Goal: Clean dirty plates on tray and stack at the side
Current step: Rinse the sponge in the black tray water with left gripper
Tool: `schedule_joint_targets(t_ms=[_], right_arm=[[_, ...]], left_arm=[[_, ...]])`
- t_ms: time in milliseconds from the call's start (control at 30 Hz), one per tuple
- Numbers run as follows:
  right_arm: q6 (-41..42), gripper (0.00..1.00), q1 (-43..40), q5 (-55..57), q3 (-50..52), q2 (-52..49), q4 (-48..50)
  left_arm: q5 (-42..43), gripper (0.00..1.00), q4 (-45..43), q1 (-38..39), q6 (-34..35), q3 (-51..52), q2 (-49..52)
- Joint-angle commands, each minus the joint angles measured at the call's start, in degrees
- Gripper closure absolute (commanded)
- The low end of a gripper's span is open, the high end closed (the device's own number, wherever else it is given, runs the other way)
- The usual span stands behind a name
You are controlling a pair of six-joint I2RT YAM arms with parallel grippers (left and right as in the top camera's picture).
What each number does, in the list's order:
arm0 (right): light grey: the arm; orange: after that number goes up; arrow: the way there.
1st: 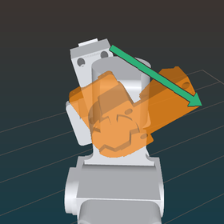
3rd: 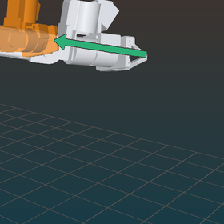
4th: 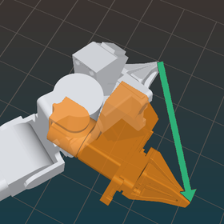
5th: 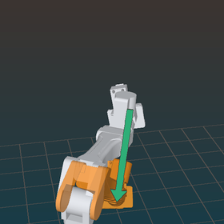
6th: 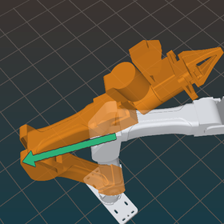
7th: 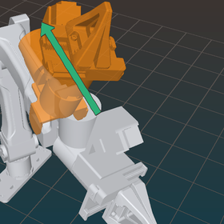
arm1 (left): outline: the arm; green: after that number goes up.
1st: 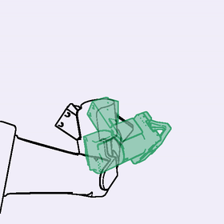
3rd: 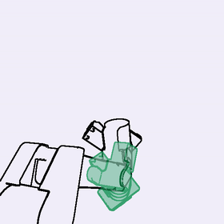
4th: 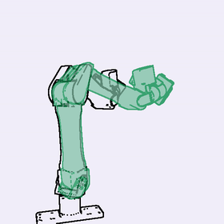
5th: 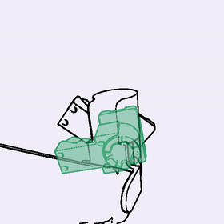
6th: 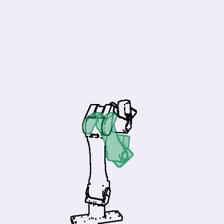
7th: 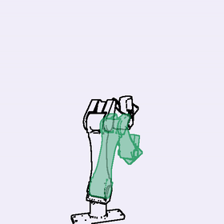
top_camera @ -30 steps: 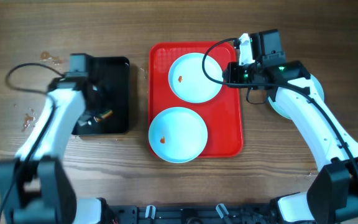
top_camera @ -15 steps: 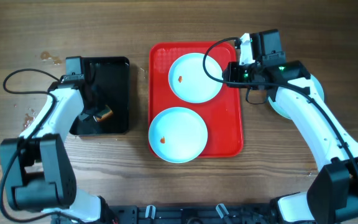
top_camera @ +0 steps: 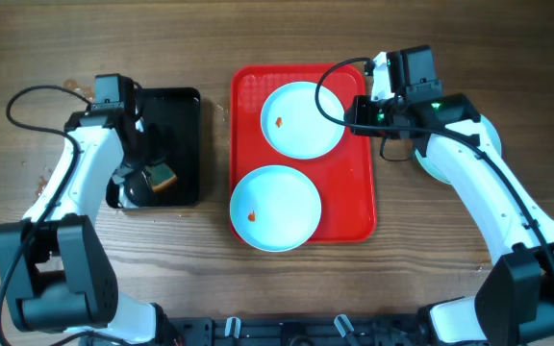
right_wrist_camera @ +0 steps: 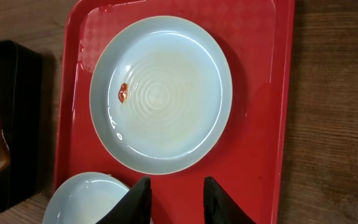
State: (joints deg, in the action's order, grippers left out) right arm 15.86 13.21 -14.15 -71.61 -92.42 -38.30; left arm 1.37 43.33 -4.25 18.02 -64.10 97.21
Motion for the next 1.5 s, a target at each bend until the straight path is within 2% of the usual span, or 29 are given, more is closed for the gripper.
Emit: schedule_joint_targets(t_ms=[0,33,67,100,167,200,333,467,567,633,733,800,833,867,900,933,967,1100,1200,1300,1333,1400,1433,1467], right_arm=[[0.83,0.71,0.33,-0.94,-0.24,-0.24,0.09],[0.81,0.71,0.33,-0.94,-0.24,-0.24,0.07],[0.83,0.72,0.33,-0.94,-0.24,-0.24,0.07],[0.83,0.72,0.33,-0.94,-0.24,-0.24,0.04],[0.83,0.71,0.33,-0.94,-0.24,-0.24,0.07],[0.85,0.71,0.33,-0.94,-0.24,-0.24,0.07],[0.83,0.72,0.33,-0.94,-0.24,-0.24,0.04],[0.83,0.72,0.33,-0.94,-0.24,-0.24,0.07],[0.83,0.72,0.33,-0.94,-0.24,-0.24,0.07],[0.85,0.72,0.33,-0.94,-0.24,-0.24,0.07],[0.81,0.72,0.33,-0.94,-0.24,-0.24,0.09],[0.85,0.72,0.33,-0.94,-0.24,-0.24,0.07],[0.83,0.72,0.33,-0.94,-0.24,-0.24,0.07],[0.85,0.72,0.33,-0.94,-0.24,-0.24,0.07],[0.87,0.72,0.33,-0.94,-0.24,-0.24,0.07],[0.87,0.71,0.33,-0.94,-0.24,-0.24,0.07],[0.85,0.72,0.33,-0.94,-0.24,-0.24,0.07],[0.87,0.72,0.33,-0.94,-0.24,-0.24,0.07],[0.90,0.72,0.33,-0.94,-0.24,-0.24,0.09],[0.90,0.72,0.33,-0.94,-0.24,-0.24,0.09],[0.90,0.72,0.33,-0.94,-0.24,-0.24,0.07],[0.87,0.72,0.33,-0.94,-0.24,-0.24,0.07],[0.87,0.72,0.33,-0.94,-0.24,-0.24,0.07],[0.87,0.72,0.33,-0.94,-0.24,-0.24,0.09]], left_arm=[[-2.19,0.63,-5.11,-0.09,1.27,5.88,1.27],[-1.97,0.80,-7.32,-0.09,2.19,7.52,2.19],[-1.92,0.93,-8.94,-0.11,2.14,8.76,3.08],[-1.88,0.96,-9.68,-0.11,2.14,9.27,3.65],[-1.68,0.96,-10.40,-0.09,2.08,9.40,4.11],[1.33,0.96,-10.84,-0.09,0.09,9.05,3.74],[17.09,0.96,-7.08,0.02,-12.66,2.95,1.29],[15.52,0.96,-1.79,0.02,-19.30,-1.81,-2.32],[11.82,0.96,-0.35,0.02,-19.30,-1.29,-2.03],[10.75,0.57,-0.59,0.02,-19.15,0.20,-0.90],[10.54,0.38,-3.19,0.02,-17.66,3.43,1.40],[10.54,0.37,-6.19,0.02,-16.00,5.95,3.30],[10.58,0.41,-7.78,0.00,-15.34,6.95,4.22],[10.60,0.53,-9.20,0.02,-14.29,7.82,5.31],[10.75,0.78,-9.57,0.02,-14.29,7.96,6.82],[10.75,0.91,-9.62,0.02,-14.32,7.96,7.39],[10.75,0.96,-9.51,0.00,-14.34,7.96,7.61],[10.56,0.96,-4.59,-0.15,-16.35,4.42,5.22],[10.47,0.96,1.14,0.02,-21.16,-1.68,2.03],[6.25,0.96,3.50,0.00,-22.12,-3.41,0.28],[5.40,0.93,3.91,0.00,-22.12,-3.17,0.52],[5.53,0.56,3.89,0.02,-22.10,-2.01,1.27],[5.57,0.44,3.80,0.00,-22.10,-1.14,1.86],[5.57,0.39,3.41,0.00,-22.08,-0.44,2.49]])
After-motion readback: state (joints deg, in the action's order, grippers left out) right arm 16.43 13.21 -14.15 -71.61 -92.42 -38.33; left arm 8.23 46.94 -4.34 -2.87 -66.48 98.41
